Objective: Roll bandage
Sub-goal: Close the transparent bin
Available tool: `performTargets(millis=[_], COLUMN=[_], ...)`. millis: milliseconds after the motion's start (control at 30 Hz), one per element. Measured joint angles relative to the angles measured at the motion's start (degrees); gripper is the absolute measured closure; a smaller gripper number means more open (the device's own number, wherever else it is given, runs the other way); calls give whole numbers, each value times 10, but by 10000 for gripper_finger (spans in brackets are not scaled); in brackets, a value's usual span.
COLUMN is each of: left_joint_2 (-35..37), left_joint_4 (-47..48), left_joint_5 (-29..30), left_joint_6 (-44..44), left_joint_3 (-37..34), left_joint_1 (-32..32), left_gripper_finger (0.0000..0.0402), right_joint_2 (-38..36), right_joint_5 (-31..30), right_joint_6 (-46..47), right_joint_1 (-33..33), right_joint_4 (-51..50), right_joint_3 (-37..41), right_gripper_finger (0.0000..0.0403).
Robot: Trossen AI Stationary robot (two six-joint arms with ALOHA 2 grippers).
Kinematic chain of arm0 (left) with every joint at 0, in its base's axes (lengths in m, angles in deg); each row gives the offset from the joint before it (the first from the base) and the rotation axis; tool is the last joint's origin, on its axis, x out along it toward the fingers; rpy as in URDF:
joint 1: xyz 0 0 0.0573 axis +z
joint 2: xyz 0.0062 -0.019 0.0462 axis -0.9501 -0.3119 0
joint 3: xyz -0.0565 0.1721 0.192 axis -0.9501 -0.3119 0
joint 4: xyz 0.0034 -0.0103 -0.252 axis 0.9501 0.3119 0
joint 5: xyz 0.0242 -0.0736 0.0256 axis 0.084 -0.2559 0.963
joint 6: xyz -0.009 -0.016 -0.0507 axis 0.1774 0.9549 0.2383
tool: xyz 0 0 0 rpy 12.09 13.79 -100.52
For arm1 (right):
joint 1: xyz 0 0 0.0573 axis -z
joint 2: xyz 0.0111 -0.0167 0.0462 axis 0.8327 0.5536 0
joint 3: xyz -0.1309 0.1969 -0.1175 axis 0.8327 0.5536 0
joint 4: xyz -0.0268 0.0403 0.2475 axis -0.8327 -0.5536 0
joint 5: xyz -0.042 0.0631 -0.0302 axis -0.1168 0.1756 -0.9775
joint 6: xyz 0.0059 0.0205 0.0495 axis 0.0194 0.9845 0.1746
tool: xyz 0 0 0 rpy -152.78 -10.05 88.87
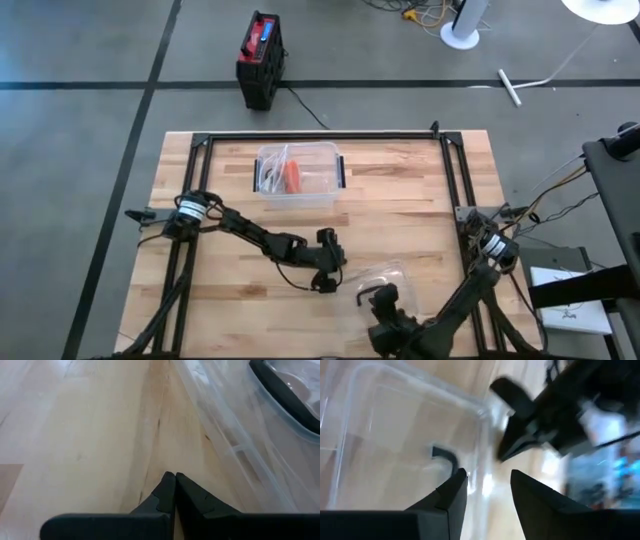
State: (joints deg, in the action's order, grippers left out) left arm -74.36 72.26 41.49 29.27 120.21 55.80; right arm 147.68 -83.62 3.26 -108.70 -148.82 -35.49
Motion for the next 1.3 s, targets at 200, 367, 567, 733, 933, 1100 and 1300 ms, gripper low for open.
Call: performTargets(millis=[200,367,567,733,933,1100,1300], left_joint_2=[2,11,12,2,-19,-26,-27], left_joint_4=[5,-6,-24,-32,-49,-49,-47], left_joint_5=[-1,-8,-23,-14,-8,-10,-14], left_joint_6=[0,-4,-11,-12,-11,-9,-11], left_joint_3=[0,-2,-2,-2,-1,0,0], left_joint_1=[-1,-2,-4,-2,-2,-2,-1], left_gripper_finger=[399,400,400,399,400,401,400], right_joint_2=[0,4,40,68,86,75,49], right_joint_5=[134,166,178,169,110,95,79], right_joint_6=[105,157,185,185,184,153,124], right_joint_1=[-12,-40,-51,-53,-42,-33,-31], right_joint_4=[5,70,89,86,67,49,29], right_joint_3=[-11,17,40,37,41,38,7], right_gripper_finger=[255,241,218,206,195,190,191])
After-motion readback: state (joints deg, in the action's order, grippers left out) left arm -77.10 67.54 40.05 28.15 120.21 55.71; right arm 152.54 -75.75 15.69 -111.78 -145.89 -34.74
